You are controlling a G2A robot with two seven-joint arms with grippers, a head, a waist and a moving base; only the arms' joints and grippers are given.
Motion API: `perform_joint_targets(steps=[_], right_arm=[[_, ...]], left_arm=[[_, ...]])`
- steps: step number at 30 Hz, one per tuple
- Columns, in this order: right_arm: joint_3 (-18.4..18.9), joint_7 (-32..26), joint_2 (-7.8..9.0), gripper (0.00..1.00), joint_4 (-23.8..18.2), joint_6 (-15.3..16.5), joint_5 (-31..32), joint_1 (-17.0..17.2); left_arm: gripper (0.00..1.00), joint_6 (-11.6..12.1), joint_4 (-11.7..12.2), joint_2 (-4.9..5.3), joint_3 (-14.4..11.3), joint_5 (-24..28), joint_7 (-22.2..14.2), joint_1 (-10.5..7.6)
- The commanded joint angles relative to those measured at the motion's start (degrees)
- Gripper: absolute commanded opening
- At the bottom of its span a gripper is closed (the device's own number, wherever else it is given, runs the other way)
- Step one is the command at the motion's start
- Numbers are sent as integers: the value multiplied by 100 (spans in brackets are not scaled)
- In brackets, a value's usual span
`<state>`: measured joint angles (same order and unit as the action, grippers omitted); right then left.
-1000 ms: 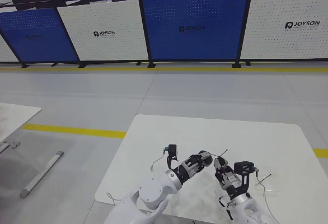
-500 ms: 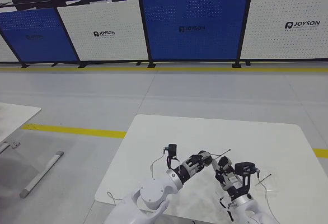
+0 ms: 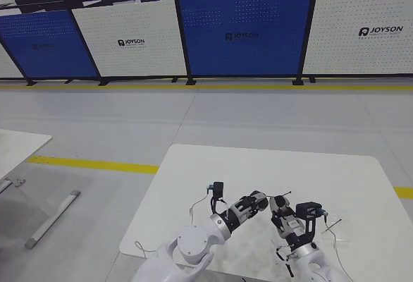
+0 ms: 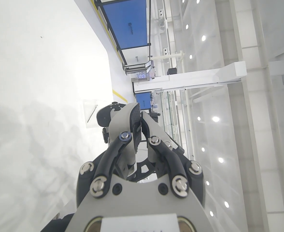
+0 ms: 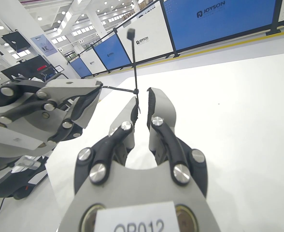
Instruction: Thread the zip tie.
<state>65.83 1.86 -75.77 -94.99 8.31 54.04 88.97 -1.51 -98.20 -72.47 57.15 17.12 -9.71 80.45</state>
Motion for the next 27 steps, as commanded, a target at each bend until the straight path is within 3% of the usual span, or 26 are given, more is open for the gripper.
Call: perform_joint_targets(steps=[1, 2, 4, 27], right_arm=[[-10, -2, -3, 11, 16, -6, -11, -16], [-13, -2, -5, 11, 21, -8, -16, -21], [-19, -2, -7, 0, 32, -12, -24, -31], [-65, -10, -17, 0, 170, 9, 2, -81]], left_arm=[[0, 4, -3, 1, 4, 0, -7, 3], [0, 4, -4, 1, 5, 0, -11, 5], [0, 7, -6, 2, 9, 2, -15, 9], [0, 285, -108, 4, 85, 144, -14, 126]])
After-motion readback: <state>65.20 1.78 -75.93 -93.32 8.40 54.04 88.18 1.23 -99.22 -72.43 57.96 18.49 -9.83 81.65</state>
